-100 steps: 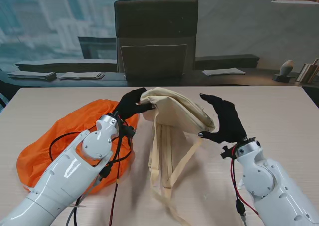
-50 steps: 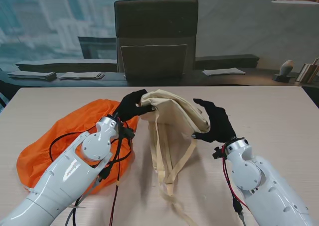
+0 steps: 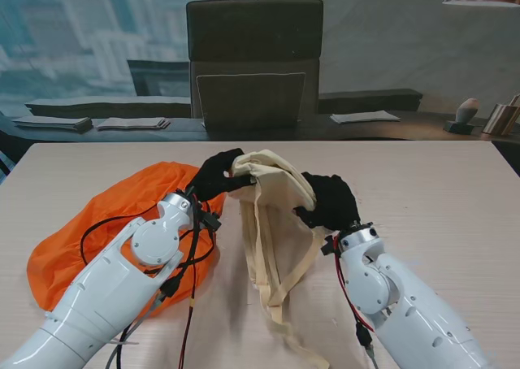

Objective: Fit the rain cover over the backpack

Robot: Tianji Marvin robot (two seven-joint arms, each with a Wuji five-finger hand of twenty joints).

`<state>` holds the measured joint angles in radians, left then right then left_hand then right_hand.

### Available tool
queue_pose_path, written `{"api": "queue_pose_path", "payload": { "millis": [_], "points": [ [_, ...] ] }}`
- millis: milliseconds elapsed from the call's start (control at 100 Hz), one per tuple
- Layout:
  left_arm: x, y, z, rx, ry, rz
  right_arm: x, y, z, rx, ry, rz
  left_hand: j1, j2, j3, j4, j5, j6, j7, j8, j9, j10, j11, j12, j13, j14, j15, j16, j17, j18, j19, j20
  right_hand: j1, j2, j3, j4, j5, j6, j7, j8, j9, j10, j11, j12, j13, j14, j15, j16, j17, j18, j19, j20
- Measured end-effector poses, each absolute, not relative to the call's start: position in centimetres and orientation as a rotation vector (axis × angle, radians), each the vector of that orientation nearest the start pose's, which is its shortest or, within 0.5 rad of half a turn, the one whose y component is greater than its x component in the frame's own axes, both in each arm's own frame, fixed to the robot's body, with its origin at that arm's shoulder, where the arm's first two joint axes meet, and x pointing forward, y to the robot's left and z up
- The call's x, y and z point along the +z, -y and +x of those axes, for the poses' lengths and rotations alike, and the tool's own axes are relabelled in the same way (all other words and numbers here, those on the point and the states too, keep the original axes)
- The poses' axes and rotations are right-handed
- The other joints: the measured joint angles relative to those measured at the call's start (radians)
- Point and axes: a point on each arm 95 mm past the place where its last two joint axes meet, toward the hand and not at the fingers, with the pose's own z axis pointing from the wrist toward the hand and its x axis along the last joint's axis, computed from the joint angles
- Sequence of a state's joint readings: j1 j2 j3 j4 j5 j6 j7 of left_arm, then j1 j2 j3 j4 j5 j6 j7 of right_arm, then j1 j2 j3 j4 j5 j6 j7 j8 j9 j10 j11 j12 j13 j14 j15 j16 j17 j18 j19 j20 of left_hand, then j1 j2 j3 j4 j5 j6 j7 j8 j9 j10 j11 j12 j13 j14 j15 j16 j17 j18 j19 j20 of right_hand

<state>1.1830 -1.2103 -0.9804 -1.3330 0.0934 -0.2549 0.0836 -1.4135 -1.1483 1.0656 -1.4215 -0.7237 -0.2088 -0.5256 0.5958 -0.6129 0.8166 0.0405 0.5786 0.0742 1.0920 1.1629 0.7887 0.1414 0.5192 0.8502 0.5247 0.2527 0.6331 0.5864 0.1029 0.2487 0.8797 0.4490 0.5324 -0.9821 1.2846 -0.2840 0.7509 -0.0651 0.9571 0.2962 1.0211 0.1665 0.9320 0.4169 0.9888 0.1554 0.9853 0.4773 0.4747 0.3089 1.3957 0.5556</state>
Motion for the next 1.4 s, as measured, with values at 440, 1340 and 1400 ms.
{"api": "queue_pose_path", "payload": {
  "millis": [440, 1340, 1400],
  "points": [
    [-26.8, 4.9, 47.2, -2.124, -1.350, -1.390, -29.0, -3.1, 44.2, 2.154, -0.736, 1.058, -0.006, 0.220, -0.672, -0.005, -0.320, -0.058, -0.557, -0.723, -0.456, -0.030, -0.167, -0.420, -0.299, -0.048, -0.247, -0.135, -0.104, -0.030, -0.126, -0.064, 0.074, -0.070, 0.024, -0.039, 0.248, -0.021, 0.043, 0.142, 0.249, 0.044, 0.046, 0.238, 0.211, 0.081, 0.227, 0.099, 0.165, 0.095, 0.118, 0.029],
    [-36.0, 2.5, 45.6, -1.322, -1.961, -1.470, -20.2, -0.3, 45.8, 2.325, -0.535, 0.816, 0.030, 0.357, -0.797, -0.036, -0.333, 0.018, -0.694, -0.901, -0.565, 0.036, -0.273, -0.565, -0.379, -0.065, -0.413, -0.241, -0.154, -0.003, -0.514, -0.225, 0.075, -0.085, 0.035, -0.040, 0.270, -0.028, 0.043, 0.157, 0.262, 0.052, 0.037, 0.273, 0.226, 0.088, 0.240, 0.113, 0.175, 0.100, 0.128, 0.029],
    [-36.0, 3.4, 45.9, -1.346, -2.004, -1.442, -19.8, -0.4, 45.6, 2.331, -0.553, 0.820, 0.030, 0.357, -0.797, -0.036, -0.333, 0.018, -0.694, -0.901, -0.562, 0.036, -0.273, -0.565, -0.379, -0.065, -0.413, -0.245, -0.153, -0.003, -0.514, -0.225, 0.075, -0.085, 0.035, -0.040, 0.270, -0.028, 0.043, 0.157, 0.262, 0.052, 0.037, 0.273, 0.226, 0.088, 0.240, 0.113, 0.175, 0.100, 0.128, 0.029]
  ]
}}
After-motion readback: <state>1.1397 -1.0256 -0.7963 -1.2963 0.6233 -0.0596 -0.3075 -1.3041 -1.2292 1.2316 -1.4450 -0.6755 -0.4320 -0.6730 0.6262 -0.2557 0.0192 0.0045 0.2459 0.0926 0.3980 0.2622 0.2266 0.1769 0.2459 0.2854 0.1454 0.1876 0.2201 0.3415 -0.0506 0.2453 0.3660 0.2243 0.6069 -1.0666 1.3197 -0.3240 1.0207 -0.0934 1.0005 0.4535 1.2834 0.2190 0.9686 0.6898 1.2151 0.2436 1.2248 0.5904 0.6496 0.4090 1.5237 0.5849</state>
